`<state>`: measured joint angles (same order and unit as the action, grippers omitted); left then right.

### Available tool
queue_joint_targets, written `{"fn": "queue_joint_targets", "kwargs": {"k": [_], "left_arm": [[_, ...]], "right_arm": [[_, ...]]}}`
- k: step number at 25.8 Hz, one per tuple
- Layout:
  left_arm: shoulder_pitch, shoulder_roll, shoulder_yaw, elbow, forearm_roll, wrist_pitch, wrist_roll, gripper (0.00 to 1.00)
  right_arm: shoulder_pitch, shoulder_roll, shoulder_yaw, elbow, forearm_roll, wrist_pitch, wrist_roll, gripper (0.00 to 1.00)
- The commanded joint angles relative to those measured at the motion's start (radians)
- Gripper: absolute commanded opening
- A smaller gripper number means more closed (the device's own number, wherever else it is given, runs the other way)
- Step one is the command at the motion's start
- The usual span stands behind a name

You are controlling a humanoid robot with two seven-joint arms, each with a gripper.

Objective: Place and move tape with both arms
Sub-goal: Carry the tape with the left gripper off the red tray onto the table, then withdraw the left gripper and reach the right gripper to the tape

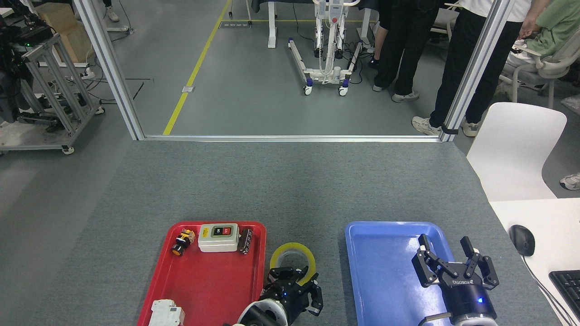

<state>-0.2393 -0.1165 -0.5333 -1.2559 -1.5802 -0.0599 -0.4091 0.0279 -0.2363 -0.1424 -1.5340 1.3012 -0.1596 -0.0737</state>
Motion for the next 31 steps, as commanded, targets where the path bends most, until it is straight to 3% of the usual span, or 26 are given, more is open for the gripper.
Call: {"fn": "queue_joint_targets", "kwargs": {"k": [1,9,10,14,20,25,31], "left_arm": [[0.014,0.0,-0.03,-0.008,-0.001,0.003,-0.002,0.0],[0.028,-0.014,-0.063,-0.01,-0.003,0.018,-0.004,0.0],[0.026,-0.014,-0.063,-0.01,-0.003,0.035,-0.004,0.14],[0.02,-0.015,-0.06,-0.017,0.0,0.112,0.033,0.97],[0.04,-0.005,-0.022,-0.197,0.019,0.117,0.118,0.98],[0.087,-0.002,0.145,-0.335,0.086,0.101,0.121,0.99],[0.092,0.003,0.414,-0.341,0.183,0.1,0.122,0.99]], "right_arm": [[0.001,0.0,0.0,0.002,0.001,0.0,-0.001,0.99],[0.003,0.002,0.004,0.021,0.004,-0.012,-0.001,0.99],[0.003,0.003,0.004,0.021,0.004,-0.014,-0.001,0.99],[0.003,0.008,0.004,0.02,0.004,-0.031,-0.003,0.99],[0.001,0.018,0.006,0.021,0.016,-0.032,-0.003,0.99],[0.001,0.02,0.011,0.025,0.026,-0.031,-0.001,0.99],[0.001,0.017,0.098,0.049,0.072,-0.034,0.0,0.99]]}}
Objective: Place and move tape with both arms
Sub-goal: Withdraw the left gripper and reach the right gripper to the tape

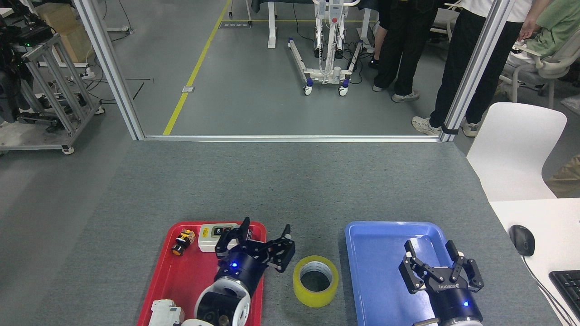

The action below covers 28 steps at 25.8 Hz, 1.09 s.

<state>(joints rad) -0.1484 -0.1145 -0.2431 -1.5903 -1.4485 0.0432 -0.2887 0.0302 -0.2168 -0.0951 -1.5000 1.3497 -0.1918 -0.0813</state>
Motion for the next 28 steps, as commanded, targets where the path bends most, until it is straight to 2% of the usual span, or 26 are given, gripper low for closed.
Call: {"fn": "queue_joint_targets", "kwargs": {"k": [1,5,8,13,20,28], "left_arm": [[-0.002,0.002,0.159,-0.005,0.076,-0.003,0.002,0.99],[-0.014,0.007,0.277,-0.004,0.143,-0.002,0.023,0.98],[-0.016,0.007,0.3,-0.007,0.14,0.015,0.097,0.98],[-0.025,0.007,0.295,-0.016,0.131,0.11,0.146,0.98],[-0.02,-0.001,0.281,-0.059,0.129,0.107,0.137,0.98],[-0.002,0.001,0.197,-0.057,0.126,0.121,0.137,0.99]], "right_arm": [[-0.001,-0.004,0.075,0.018,0.034,-0.003,0.009,0.99],[-0.009,0.004,0.17,0.02,0.043,0.011,0.107,0.99],[-0.035,0.031,0.232,0.029,0.04,0.029,0.195,0.99],[-0.095,0.063,0.334,0.115,0.034,0.121,0.227,0.99],[-0.153,0.099,0.397,0.191,0.032,0.193,0.258,0.99],[-0.177,0.119,0.439,0.245,0.032,0.216,0.272,0.98]]}}
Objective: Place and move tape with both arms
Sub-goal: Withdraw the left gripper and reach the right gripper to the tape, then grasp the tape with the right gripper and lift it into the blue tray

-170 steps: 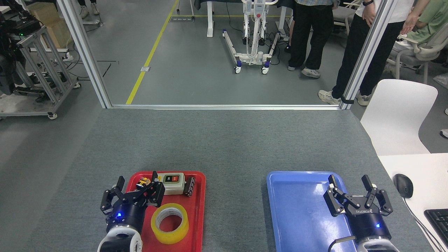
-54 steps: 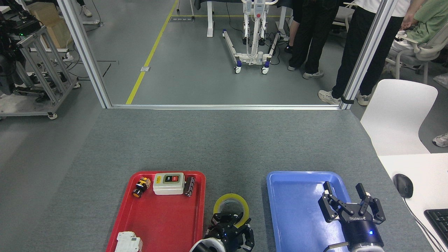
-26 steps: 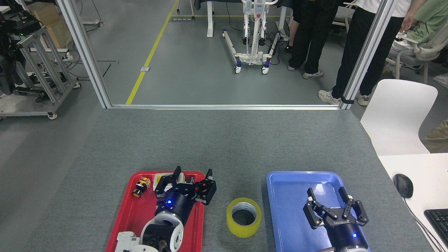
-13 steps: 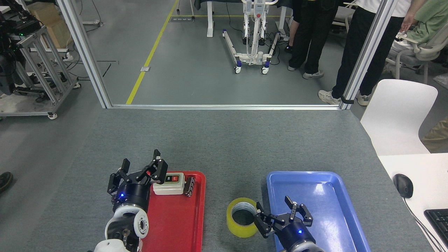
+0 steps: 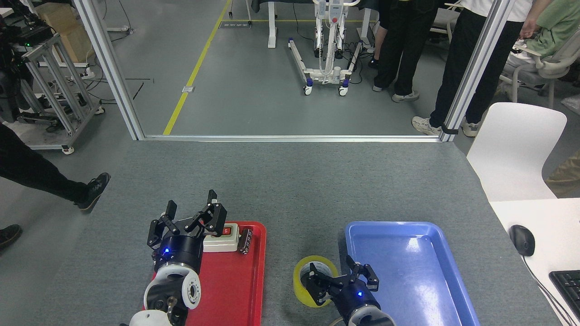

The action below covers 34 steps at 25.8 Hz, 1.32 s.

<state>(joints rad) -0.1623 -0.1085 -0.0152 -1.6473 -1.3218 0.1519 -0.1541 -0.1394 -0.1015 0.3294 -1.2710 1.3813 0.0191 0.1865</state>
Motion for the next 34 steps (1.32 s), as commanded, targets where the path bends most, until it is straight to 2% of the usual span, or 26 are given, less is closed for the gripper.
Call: {"fn": "queue_joint_targets", "kwargs": {"k": [1,10,14,20,22,25,27,29,34], "left_arm": [[0.023,-0.005,-0.051,0.0,0.0,0.012,0.002,0.99],[0.044,0.003,-0.063,-0.005,0.0,0.003,0.001,0.99],[0.04,-0.01,-0.063,0.011,0.001,0.015,0.016,0.99],[0.096,0.021,-0.132,0.05,-0.002,-0.008,0.016,0.99],[0.106,0.053,-0.132,0.06,-0.002,-0.048,0.016,0.99],[0.126,0.099,-0.129,0.077,0.001,-0.161,0.018,0.99],[0.13,0.121,-0.121,0.081,0.009,-0.215,0.019,0.99],[0.136,0.136,-0.104,0.083,0.016,-0.242,0.019,0.99],[0.127,0.127,-0.045,0.083,0.018,-0.244,0.019,0.99]], "right_arm": [[-0.012,0.005,0.016,0.025,0.001,0.005,0.01,0.98],[-0.028,0.019,0.028,0.082,-0.001,0.03,0.047,0.96],[-0.034,0.02,0.028,0.085,-0.001,0.028,0.053,0.78],[-0.035,0.019,0.028,0.087,0.001,0.021,0.071,0.32],[-0.035,0.017,0.028,0.085,0.001,0.018,0.073,0.21],[-0.035,0.016,0.028,0.085,0.001,0.015,0.074,0.06],[-0.035,0.014,0.028,0.085,0.001,0.007,0.074,0.0],[-0.035,0.011,0.028,0.082,-0.001,-0.002,0.073,0.0],[-0.035,0.002,0.023,0.036,-0.002,-0.002,0.064,0.0]]}}
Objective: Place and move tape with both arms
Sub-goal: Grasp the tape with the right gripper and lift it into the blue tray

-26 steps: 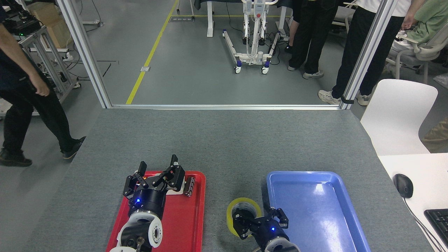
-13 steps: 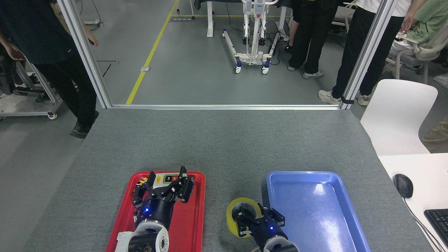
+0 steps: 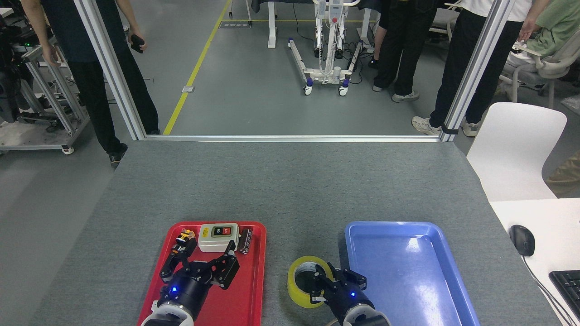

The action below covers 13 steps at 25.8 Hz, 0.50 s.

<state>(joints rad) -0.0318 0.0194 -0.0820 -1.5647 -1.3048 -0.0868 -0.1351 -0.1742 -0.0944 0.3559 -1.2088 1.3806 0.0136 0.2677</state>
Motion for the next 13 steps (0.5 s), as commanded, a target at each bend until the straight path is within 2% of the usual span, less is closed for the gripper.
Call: {"fn": "queue_joint_targets", "kwargs": {"k": [1,7,13], "left_arm": [[-0.005,-0.001,0.022,0.0,0.001,-0.002,0.0,0.99],[-0.007,-0.001,0.027,-0.001,0.001,0.006,0.002,0.99],[-0.008,-0.006,0.053,-0.008,0.001,0.016,0.034,0.99]], "right_arm": [[-0.001,-0.007,-0.005,-0.041,0.0,0.003,-0.016,0.0],[0.016,-0.024,-0.06,-0.15,0.0,-0.007,-0.002,0.0],[0.114,-0.042,-0.268,-0.307,0.003,-0.123,0.094,0.0]]}}
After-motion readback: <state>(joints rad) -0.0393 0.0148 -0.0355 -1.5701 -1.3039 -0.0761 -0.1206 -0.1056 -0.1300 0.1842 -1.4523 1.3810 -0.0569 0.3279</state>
